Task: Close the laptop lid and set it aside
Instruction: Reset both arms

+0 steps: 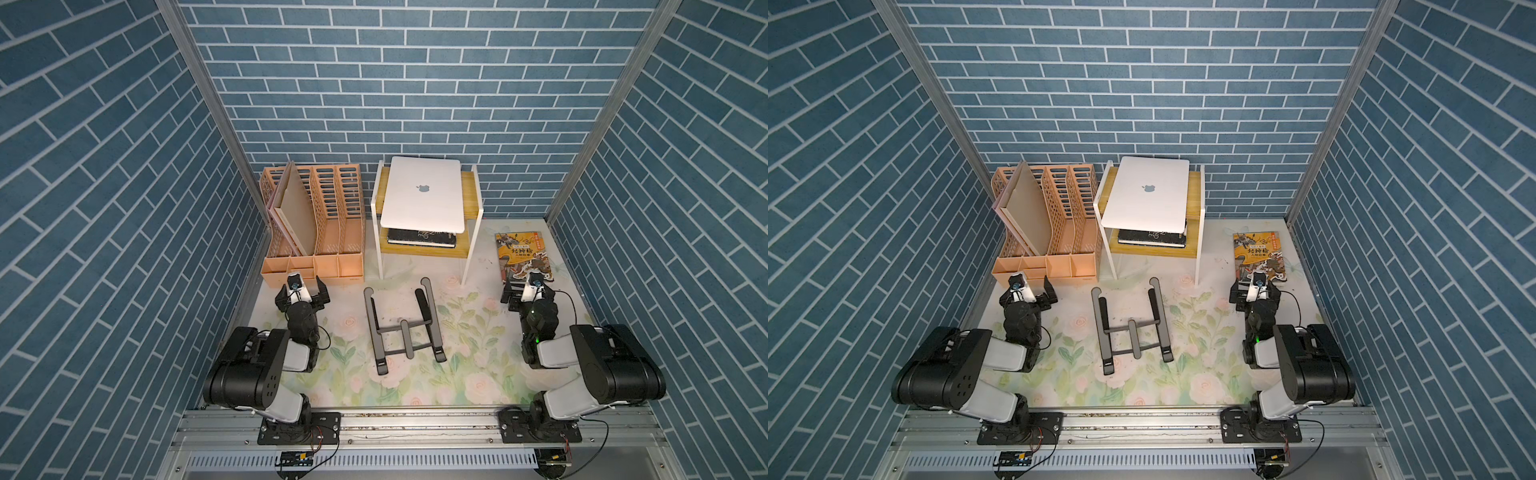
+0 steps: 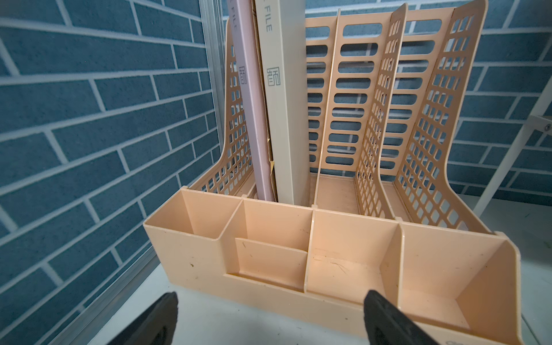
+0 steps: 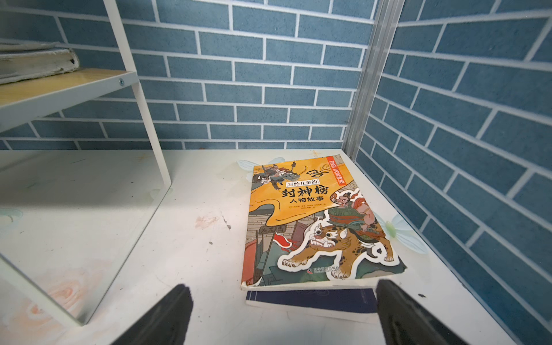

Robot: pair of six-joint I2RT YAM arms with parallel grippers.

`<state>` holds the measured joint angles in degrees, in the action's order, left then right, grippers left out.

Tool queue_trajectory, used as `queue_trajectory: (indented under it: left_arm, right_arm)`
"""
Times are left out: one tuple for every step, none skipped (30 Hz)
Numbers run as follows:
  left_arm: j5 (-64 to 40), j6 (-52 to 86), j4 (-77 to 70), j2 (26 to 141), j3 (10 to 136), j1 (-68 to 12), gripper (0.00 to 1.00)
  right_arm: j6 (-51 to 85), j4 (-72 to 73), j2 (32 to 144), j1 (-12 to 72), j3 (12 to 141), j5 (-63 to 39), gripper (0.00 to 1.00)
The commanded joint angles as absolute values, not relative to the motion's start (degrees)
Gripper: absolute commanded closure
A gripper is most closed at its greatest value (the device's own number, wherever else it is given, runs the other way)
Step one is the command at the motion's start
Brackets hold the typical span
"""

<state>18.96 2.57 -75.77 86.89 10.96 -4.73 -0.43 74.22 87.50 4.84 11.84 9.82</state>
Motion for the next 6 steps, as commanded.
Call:
queue_trajectory:
  left_arm:
    - [18.6,2.4,-77.1,87.0,10.6,-4.6,0.00]
    - [18.7,2.4,-77.1,87.0,10.5,-4.6,0.00]
    - [18.6,2.4,-77.1,87.0,10.5,-4.6,0.00]
    - [18.6,2.4,-77.0,86.9,10.5,-4.6,0.00]
    - [18.7,2.4,-77.1,87.0,10.5,-4.6,0.00]
    - [18.7,2.4,-77.1,87.0,10.5,-4.6,0.00]
  right_arm:
    - [-1.5,75.7,87.8,4.6,11.6,9.3,0.00]
    - [-1.4,75.6,87.8,4.6,11.6,9.2,0.00]
    - [-1.4,75.6,87.8,4.5,11.6,9.2,0.00]
    - [-1.4,75.7,87.7,4.5,11.6,9.2,0.00]
    - [-1.4,75.7,87.8,4.5,11.5,9.2,0.00]
    - [-1.4,75.9,87.7,4.5,11.5,9.2,0.00]
